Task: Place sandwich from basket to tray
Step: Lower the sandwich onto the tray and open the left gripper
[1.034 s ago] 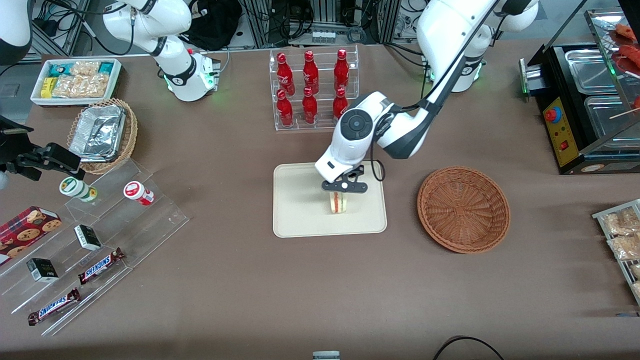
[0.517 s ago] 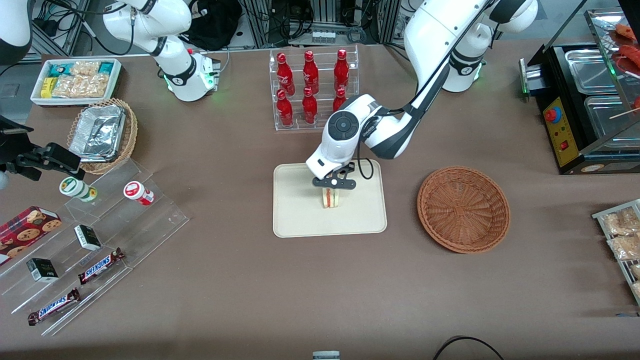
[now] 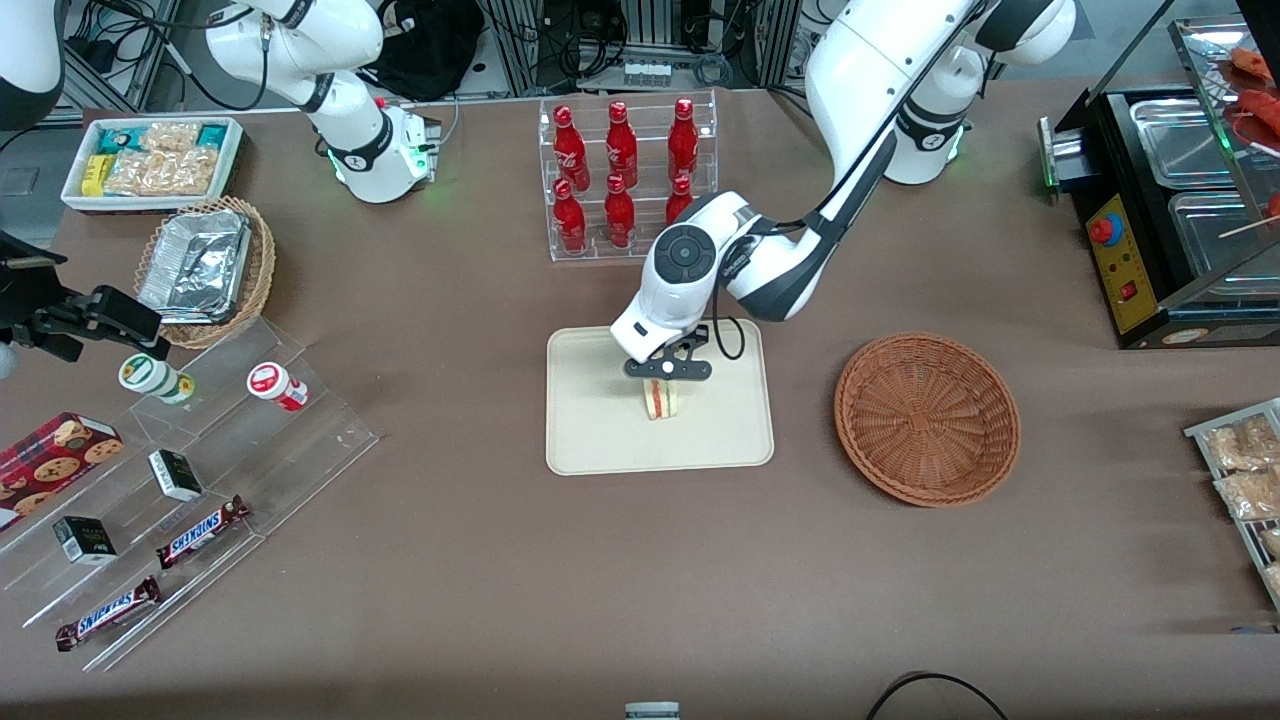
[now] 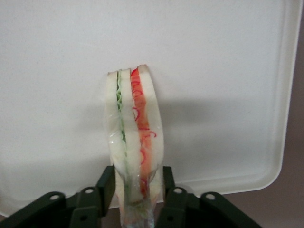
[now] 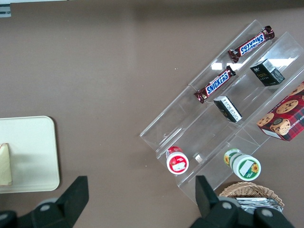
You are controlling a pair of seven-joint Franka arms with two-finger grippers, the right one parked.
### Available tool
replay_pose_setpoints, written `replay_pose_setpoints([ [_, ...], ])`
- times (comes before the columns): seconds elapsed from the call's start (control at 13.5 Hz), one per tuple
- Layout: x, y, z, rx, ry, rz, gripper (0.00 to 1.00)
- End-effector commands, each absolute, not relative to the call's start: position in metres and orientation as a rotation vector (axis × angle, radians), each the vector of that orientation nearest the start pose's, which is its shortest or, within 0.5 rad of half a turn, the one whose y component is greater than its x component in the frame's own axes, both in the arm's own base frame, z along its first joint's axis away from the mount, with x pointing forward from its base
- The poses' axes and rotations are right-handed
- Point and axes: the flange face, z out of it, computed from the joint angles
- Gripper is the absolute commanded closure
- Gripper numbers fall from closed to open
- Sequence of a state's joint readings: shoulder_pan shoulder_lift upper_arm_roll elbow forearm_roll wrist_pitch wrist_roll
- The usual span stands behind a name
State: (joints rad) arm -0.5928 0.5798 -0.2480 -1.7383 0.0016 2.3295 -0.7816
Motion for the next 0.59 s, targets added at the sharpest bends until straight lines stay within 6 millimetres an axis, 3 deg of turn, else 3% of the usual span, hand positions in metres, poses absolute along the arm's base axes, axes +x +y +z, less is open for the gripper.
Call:
replay_pose_setpoints([
  [0.0, 0.464, -0.491, 0.281, -3.268, -0.014, 0.075, 0.01],
  [0.22, 0.460, -0.476, 0.345, -3.218, -0.146, 0.086, 0.00],
  [0.52, 0.464, -0.404, 0.449, -3.094, -0.282, 0.111, 0.00],
])
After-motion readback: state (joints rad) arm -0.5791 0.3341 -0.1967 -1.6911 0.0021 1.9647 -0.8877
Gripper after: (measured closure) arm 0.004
